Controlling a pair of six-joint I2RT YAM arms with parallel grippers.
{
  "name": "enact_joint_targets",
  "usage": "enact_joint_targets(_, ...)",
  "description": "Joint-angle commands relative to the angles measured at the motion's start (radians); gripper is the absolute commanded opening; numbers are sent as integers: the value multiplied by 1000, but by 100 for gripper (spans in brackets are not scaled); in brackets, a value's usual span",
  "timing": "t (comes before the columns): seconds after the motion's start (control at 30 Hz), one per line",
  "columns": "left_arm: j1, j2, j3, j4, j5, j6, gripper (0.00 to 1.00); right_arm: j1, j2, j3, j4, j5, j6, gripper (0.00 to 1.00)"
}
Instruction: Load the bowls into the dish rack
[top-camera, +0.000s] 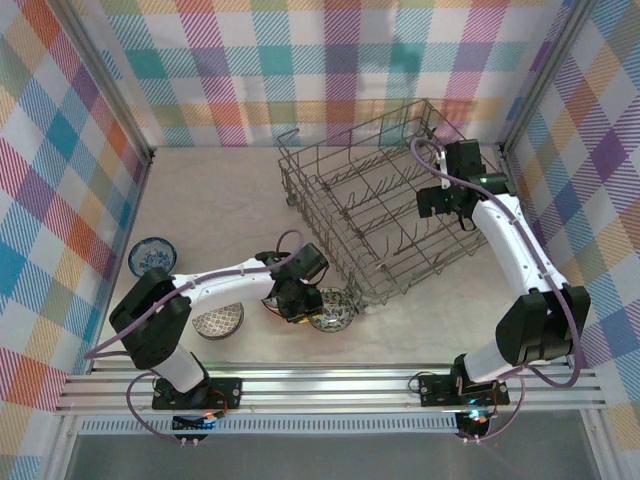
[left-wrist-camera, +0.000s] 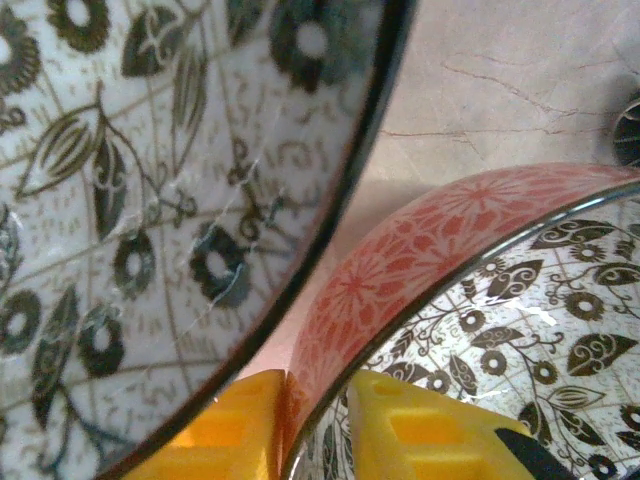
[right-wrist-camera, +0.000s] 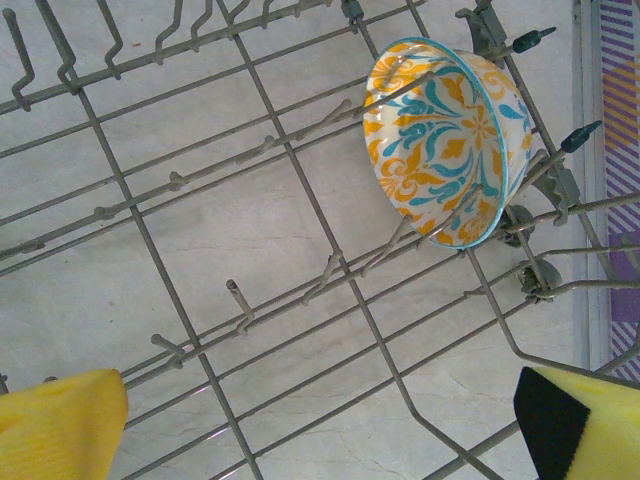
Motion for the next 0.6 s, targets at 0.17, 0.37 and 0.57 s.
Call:
enact_joint_targets(0.17,-13,-12,45,-38,-21,40,9,2,5,-8,23,-29,-22,99)
enact_joint_targets(0.37,-13,-54,49,-70,-47,56,0,3,2,-2,32,-39,-22,99)
enact_joint_targets(0.57,-13,-130,70,-147,-92,93,0,2,4,15,29,-45,-61,100)
